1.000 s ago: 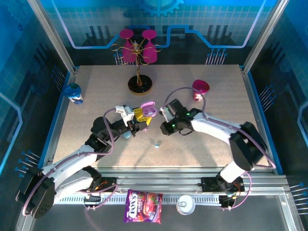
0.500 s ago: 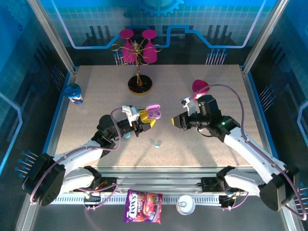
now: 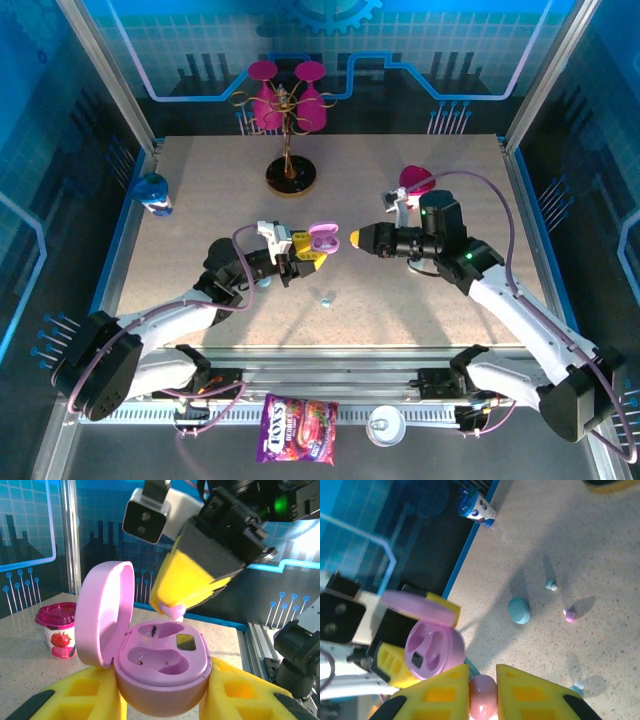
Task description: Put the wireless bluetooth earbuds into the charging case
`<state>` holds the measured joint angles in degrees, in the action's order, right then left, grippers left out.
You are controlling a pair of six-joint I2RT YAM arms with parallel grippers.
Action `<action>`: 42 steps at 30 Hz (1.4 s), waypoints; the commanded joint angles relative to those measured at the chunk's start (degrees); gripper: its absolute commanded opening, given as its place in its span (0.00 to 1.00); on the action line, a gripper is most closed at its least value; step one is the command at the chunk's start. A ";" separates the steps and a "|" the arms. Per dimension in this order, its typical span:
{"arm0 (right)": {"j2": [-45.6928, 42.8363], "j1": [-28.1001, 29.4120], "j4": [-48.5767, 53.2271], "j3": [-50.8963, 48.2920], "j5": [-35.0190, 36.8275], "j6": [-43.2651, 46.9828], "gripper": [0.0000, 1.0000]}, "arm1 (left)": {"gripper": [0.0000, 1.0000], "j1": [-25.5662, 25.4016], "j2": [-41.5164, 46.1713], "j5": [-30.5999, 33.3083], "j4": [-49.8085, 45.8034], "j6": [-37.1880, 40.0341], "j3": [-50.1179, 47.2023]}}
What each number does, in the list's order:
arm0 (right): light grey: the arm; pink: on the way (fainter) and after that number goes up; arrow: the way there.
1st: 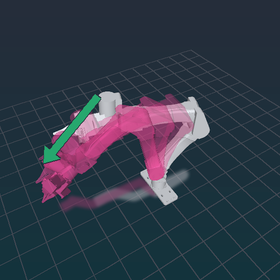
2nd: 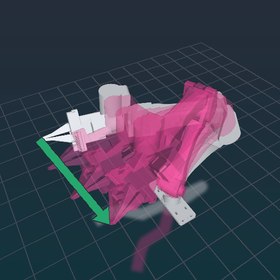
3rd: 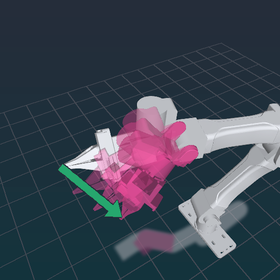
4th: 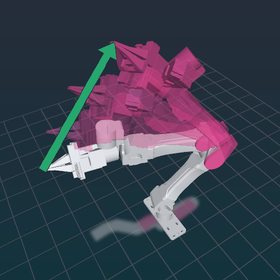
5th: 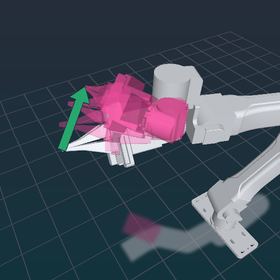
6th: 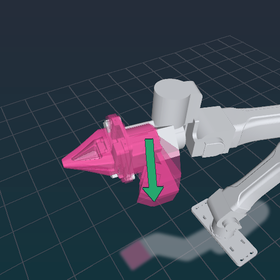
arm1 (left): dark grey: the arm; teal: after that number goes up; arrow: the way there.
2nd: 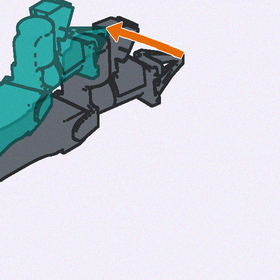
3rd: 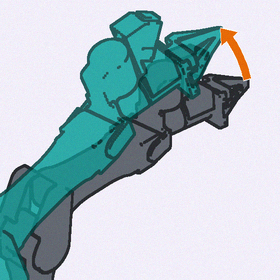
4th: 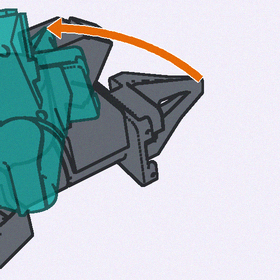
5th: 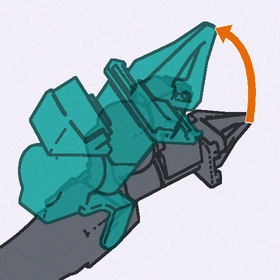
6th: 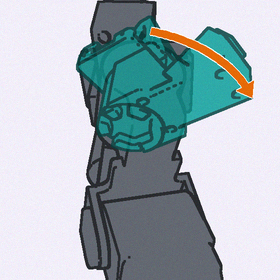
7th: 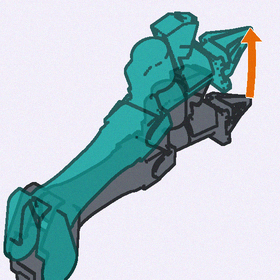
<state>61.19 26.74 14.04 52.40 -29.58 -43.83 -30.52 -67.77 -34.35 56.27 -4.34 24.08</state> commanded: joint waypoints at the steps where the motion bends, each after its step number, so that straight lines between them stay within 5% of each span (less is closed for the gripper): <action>1: -0.19 -2.99 -2.81 0.23 -3.70 -11.66 0.16 | 0.31 0.03 2.11 0.07 -1.17 1.27 1.08; 15: 0.76 -5.82 -23.64 -6.94 -18.96 -25.62 0.15 | 0.31 -0.72 0.84 -1.65 0.03 -0.18 1.89; 27: -1.09 2.94 -6.04 2.13 -10.13 6.72 0.13 | 0.31 -0.93 -0.63 -9.50 1.17 -3.60 3.70; 42: 0.72 7.40 -0.90 4.90 -4.00 14.36 0.14 | 0.31 -0.89 -0.01 -10.00 2.51 -6.55 5.06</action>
<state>61.54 33.47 10.70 55.53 -35.90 -31.83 -31.03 -68.18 -42.96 55.81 -9.52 26.96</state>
